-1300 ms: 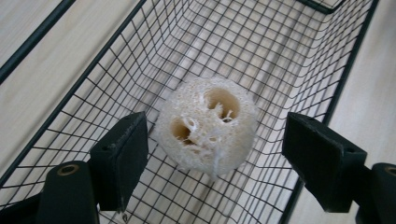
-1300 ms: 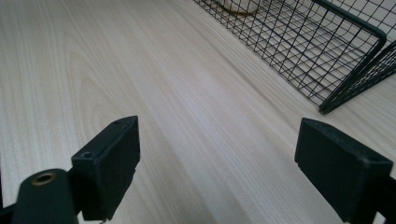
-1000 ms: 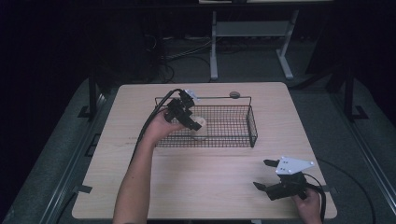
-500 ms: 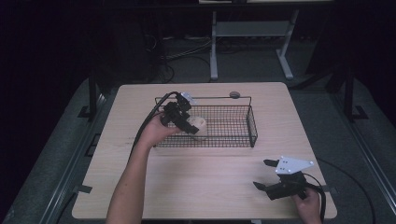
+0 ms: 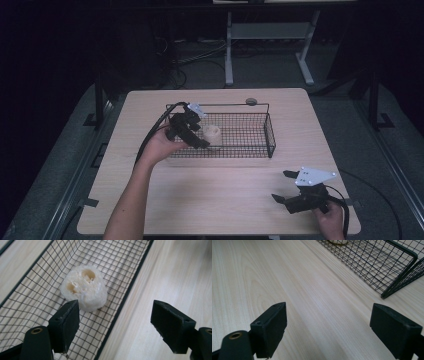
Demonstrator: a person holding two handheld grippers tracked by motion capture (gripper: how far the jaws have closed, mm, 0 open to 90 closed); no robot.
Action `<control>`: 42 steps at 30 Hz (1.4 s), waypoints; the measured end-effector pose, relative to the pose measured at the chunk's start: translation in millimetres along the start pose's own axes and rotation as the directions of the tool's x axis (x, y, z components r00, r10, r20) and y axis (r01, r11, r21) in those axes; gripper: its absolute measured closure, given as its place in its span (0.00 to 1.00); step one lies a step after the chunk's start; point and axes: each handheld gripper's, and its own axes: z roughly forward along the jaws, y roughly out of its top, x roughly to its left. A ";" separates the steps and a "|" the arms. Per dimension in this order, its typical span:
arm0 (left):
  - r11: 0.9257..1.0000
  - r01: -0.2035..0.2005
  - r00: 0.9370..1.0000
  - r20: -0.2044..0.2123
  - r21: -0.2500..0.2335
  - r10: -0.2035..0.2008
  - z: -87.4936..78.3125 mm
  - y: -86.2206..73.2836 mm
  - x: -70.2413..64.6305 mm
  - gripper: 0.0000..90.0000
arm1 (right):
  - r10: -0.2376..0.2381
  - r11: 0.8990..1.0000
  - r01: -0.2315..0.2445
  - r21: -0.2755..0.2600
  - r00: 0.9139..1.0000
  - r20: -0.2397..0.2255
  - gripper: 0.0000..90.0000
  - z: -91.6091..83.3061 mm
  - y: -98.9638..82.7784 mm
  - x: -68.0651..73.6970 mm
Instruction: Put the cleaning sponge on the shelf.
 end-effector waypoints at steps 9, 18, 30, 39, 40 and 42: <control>1.000 -0.007 1.000 0.006 -0.021 0.007 -11.7 -14.5 -13.7 0.25 | -0.003 1.000 0.003 0.006 1.000 0.005 0.15 0.8 -0.1 0.3; 0.999 -0.032 0.999 0.021 -0.025 0.032 -14.8 -23.2 -30.8 0.25 | -0.005 1.000 0.005 0.016 1.000 0.010 0.15 0.9 -0.8 -0.3; 0.998 -0.045 0.998 0.034 -0.037 0.047 -19.0 -34.6 -44.8 0.25 | 0.000 1.000 -0.001 0.024 1.000 0.021 0.15 -0.6 -2.1 -1.8; 0.998 -0.033 0.999 0.029 -0.054 0.035 -26.4 -52.4 -55.4 0.25 | 0.003 1.000 -0.004 0.031 1.000 0.021 0.15 -0.6 -2.7 -2.1; 0.998 -0.029 0.999 0.027 -0.055 0.030 -27.1 -54.5 -56.9 0.25 | 0.004 1.000 -0.005 0.030 1.000 0.021 0.15 -0.4 -2.8 -2.0; 0.998 -0.024 0.999 0.029 -0.059 0.026 -28.3 -59.5 -58.8 0.25 | 0.003 1.000 -0.004 0.030 1.000 0.025 0.15 0.3 -2.5 -2.0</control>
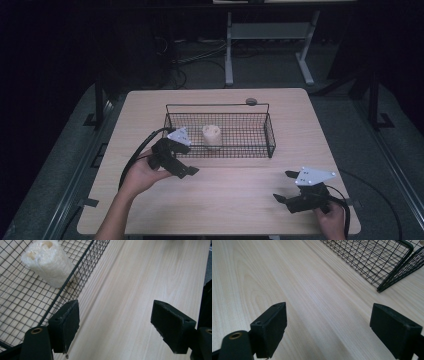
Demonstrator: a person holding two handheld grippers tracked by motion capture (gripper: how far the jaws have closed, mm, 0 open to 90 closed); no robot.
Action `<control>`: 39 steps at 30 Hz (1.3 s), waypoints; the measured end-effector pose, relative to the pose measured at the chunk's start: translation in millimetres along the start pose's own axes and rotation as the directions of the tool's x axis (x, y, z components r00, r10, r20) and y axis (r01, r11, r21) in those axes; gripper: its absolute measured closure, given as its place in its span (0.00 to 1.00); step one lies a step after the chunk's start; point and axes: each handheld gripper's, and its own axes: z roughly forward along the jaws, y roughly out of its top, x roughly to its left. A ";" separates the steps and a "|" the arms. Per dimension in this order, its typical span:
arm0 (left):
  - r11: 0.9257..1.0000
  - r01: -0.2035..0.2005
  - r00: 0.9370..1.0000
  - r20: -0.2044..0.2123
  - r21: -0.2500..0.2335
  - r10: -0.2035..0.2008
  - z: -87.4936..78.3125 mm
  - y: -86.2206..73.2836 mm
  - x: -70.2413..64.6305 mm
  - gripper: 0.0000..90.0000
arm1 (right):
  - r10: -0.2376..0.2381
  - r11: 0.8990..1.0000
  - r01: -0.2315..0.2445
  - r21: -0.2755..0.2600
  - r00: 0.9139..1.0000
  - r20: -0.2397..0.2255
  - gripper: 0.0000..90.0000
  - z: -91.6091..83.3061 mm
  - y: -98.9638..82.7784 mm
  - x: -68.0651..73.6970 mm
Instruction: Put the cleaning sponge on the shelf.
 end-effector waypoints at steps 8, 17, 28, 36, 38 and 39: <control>1.000 0.022 1.000 0.000 -0.015 -0.022 -1.9 -17.9 -7.6 0.25 | 0.001 1.000 -0.001 0.008 1.000 -0.004 0.15 2.6 1.2 2.0; 0.999 0.041 0.999 0.004 -0.028 -0.041 -5.3 -33.6 -13.8 0.25 | -0.004 1.000 0.004 0.015 1.000 0.000 0.15 4.3 1.2 1.7; 0.998 0.051 0.999 -0.006 -0.027 -0.051 -7.1 -52.5 -25.6 0.23 | -0.011 1.000 0.011 0.018 1.000 -0.001 0.15 5.2 1.2 2.1; 0.998 0.050 0.999 -0.002 -0.031 -0.050 -2.7 -67.1 -38.6 0.22 | -0.009 1.000 0.009 0.021 1.000 -0.010 0.15 4.0 1.0 3.0; 0.998 0.053 0.999 -0.007 -0.042 -0.053 -2.9 -72.6 -43.8 0.22 | -0.011 1.000 0.011 0.021 1.000 -0.011 0.15 3.4 0.9 4.0; 0.998 0.054 0.998 -0.012 -0.044 -0.054 -3.6 -75.6 -46.6 0.22 | -0.010 1.000 0.010 0.022 1.000 -0.011 0.15 3.1 0.9 4.3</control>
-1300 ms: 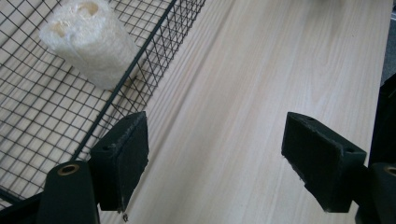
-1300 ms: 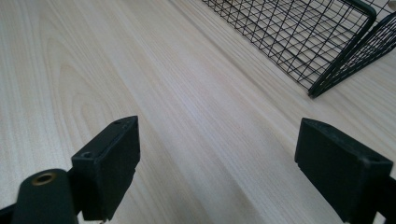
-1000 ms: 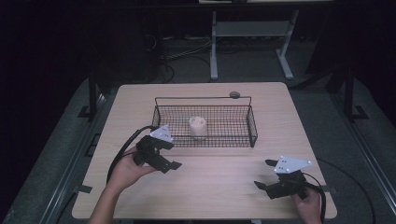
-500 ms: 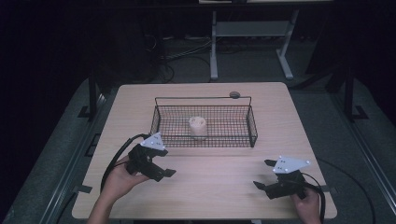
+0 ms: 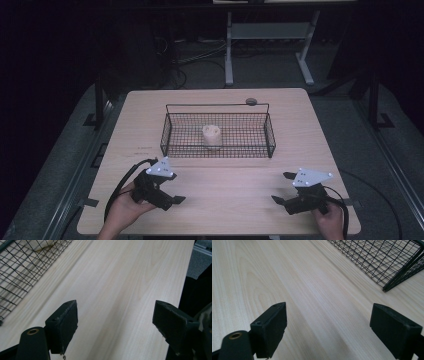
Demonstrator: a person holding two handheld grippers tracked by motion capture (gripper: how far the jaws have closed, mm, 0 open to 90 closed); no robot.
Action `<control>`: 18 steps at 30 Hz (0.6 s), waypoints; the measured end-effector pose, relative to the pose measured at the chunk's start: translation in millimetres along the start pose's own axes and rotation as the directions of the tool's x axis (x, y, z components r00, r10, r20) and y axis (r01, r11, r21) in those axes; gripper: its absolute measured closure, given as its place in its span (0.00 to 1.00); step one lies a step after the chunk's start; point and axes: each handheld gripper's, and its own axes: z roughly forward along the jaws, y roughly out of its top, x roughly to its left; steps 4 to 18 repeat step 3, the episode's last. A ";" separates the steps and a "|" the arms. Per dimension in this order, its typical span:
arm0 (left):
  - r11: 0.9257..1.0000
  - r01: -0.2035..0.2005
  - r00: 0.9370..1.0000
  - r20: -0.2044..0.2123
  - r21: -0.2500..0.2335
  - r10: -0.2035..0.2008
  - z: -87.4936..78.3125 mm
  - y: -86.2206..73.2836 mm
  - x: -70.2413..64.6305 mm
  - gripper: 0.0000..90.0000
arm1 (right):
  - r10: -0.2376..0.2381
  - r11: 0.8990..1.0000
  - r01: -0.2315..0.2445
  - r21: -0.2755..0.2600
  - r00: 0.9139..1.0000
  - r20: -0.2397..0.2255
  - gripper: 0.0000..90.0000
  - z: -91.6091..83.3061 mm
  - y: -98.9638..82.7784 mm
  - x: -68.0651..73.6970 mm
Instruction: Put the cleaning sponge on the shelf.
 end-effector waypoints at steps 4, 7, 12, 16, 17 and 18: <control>1.000 0.005 1.000 -0.025 -0.021 -0.005 -3.7 -11.3 -10.1 0.21 | -0.002 1.000 0.002 -0.002 1.000 0.003 0.15 -1.1 -0.2 0.9; 1.000 0.005 1.000 -0.025 -0.021 -0.005 -3.7 -11.3 -10.1 0.21 | -0.002 1.000 0.002 -0.002 1.000 0.003 0.15 -1.1 -0.2 0.9; 1.000 0.005 1.000 -0.025 -0.021 -0.005 -3.7 -11.3 -10.1 0.21 | -0.002 1.000 0.002 -0.002 1.000 0.003 0.15 -1.1 -0.2 0.9; 1.000 0.005 1.000 -0.025 -0.021 -0.005 -3.7 -11.3 -10.1 0.21 | -0.002 1.000 0.002 -0.002 1.000 0.003 0.15 -1.1 -0.2 0.9; 1.000 0.005 1.000 -0.025 -0.021 -0.005 -3.7 -11.3 -10.1 0.21 | -0.002 1.000 0.002 -0.002 1.000 0.003 0.15 -1.1 -0.2 0.9; 1.000 0.005 1.000 -0.025 -0.021 -0.005 -3.7 -11.3 -10.1 0.21 | -0.002 1.000 0.002 -0.002 1.000 0.003 0.15 -1.1 -0.2 0.9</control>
